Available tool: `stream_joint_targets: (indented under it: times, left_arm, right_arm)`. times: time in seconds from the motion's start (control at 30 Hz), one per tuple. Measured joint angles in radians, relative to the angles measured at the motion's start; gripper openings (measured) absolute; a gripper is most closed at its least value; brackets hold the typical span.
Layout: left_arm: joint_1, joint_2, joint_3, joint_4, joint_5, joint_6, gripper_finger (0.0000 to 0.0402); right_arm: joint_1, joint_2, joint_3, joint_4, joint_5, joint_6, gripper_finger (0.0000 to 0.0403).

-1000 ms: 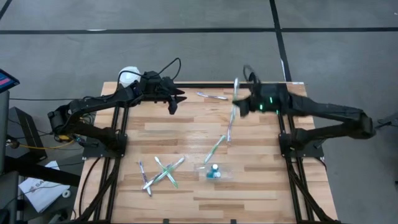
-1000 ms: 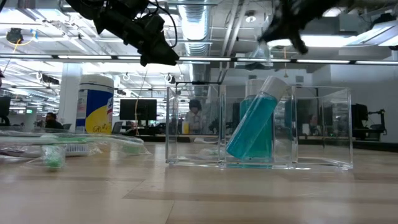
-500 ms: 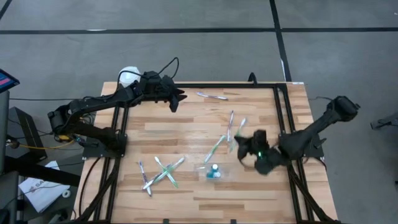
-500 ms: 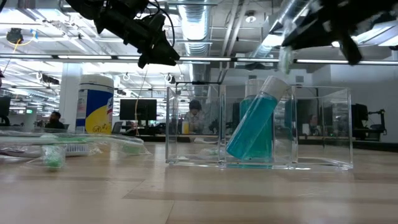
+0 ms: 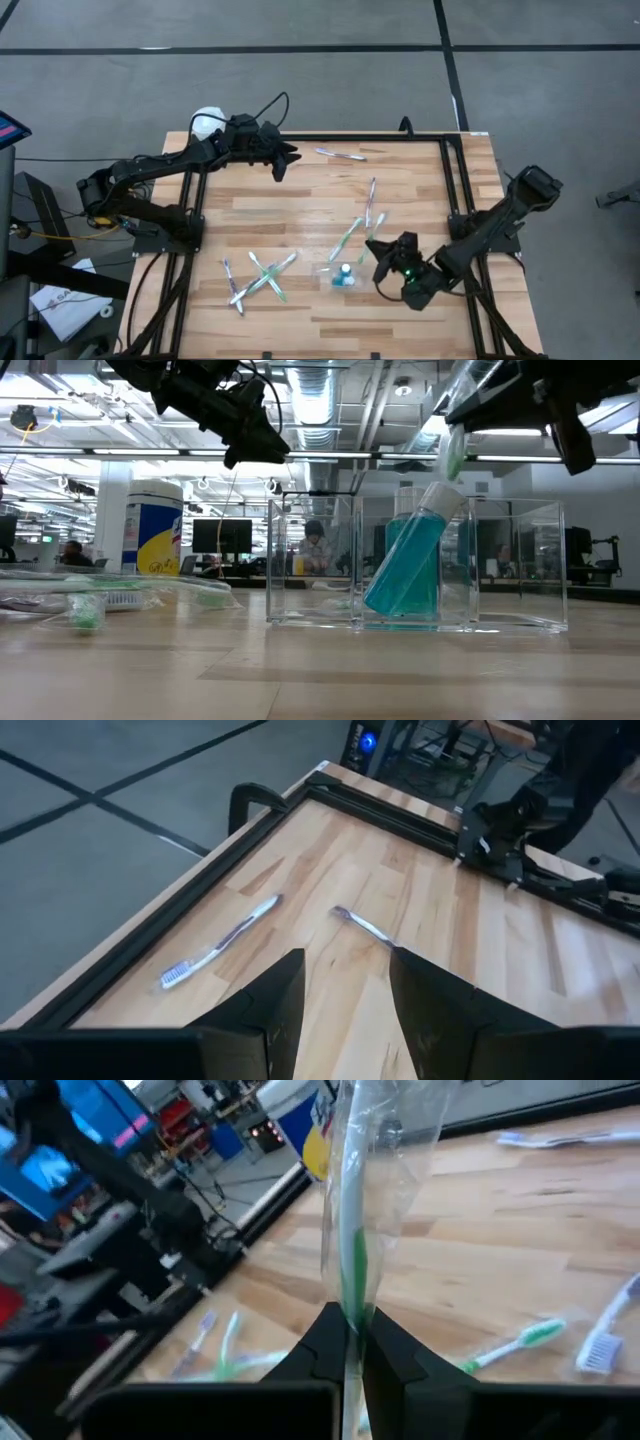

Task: Pick & Place toothbrushing station
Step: Put the green toothbrush in the transparent organizer

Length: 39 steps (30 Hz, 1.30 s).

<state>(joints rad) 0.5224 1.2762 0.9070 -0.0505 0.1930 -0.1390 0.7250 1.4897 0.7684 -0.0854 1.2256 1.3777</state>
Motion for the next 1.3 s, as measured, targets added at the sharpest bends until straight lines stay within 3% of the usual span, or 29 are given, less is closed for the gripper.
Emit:
stream_joint_targets:
  times: [0.43,0.77,0.97,1.3]
  left_arm:
    - [0.0,0.0,0.0,0.004,0.06,0.0,0.0143]
    - [0.0,0.0,0.0,0.007,0.06,0.008,0.0143]
    - [0.0,0.0,0.0,0.007,0.06,0.011,0.0143]
    - [0.0,0.0,0.0,0.007,0.06,0.008,0.0143]
  right_arm:
    - [0.009,0.104,0.06,-0.088,-0.183,0.011,0.0005]
    - [0.043,0.134,0.06,-0.11,-0.21,0.014,0.0005]
    - [0.056,0.22,0.059,-0.09,-0.216,0.119,0.0006]
    - [0.066,0.231,0.06,-0.033,-0.212,0.102,0.0053]
